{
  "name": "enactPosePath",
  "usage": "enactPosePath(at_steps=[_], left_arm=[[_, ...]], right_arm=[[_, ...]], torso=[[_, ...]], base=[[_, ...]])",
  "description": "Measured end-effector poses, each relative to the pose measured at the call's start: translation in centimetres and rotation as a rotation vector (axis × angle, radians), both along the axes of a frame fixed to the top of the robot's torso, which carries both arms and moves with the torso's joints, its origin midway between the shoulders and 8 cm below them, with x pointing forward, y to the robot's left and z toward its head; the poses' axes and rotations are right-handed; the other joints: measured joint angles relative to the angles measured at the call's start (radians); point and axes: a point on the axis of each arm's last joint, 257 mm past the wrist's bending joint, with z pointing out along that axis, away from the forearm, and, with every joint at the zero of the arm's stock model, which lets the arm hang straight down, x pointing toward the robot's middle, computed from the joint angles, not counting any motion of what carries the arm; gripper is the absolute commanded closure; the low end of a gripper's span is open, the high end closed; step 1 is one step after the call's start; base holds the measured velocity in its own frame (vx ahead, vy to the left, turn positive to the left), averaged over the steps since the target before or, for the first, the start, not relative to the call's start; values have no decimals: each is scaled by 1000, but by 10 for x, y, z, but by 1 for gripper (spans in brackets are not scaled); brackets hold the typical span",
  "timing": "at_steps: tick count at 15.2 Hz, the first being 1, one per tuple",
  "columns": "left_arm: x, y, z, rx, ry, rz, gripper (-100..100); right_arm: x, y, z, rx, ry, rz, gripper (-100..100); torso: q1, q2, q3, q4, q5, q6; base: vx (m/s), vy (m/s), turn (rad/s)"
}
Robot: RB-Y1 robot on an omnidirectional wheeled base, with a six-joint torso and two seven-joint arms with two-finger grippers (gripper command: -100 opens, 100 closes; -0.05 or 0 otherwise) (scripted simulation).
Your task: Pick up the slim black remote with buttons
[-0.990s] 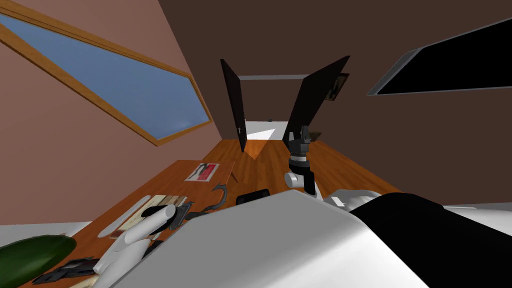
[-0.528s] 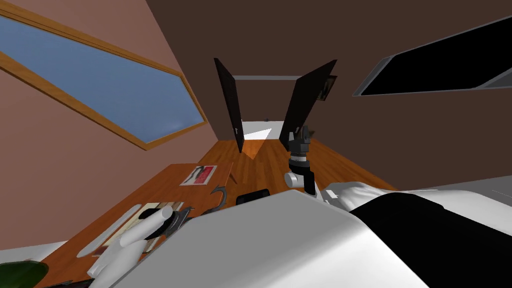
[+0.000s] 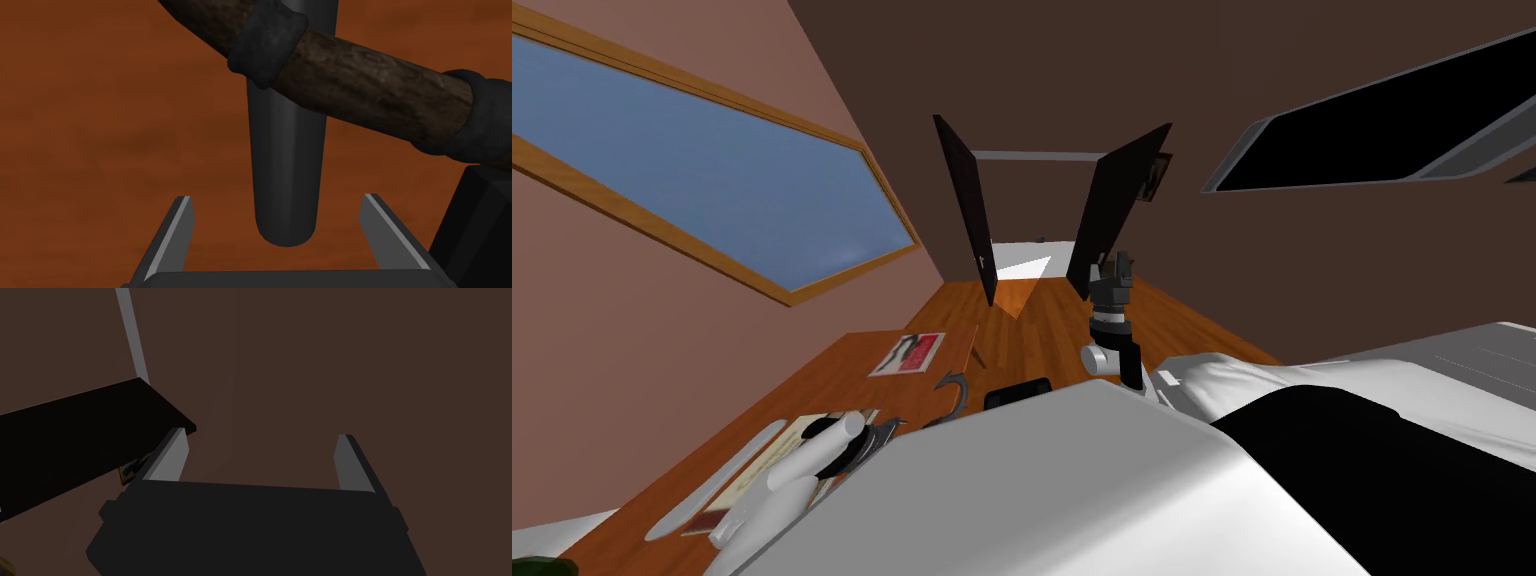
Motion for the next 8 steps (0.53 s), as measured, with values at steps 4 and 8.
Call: enactPosePath(at_steps=[4, 8], left_arm=[[-2, 0, -1, 1, 2, 3, 100], [1, 5, 8, 3, -3, -1, 100]], right_arm=[[0, 0, 0, 0, 0, 0, 0], [0, 0, 0, 0, 0, 0, 0]], torso=[[-2, -2, -1, 1, 0, 2], [-6, -5, -2, 0, -1, 3]], base=[[-4, 6, 8], [14, -38, 26]])
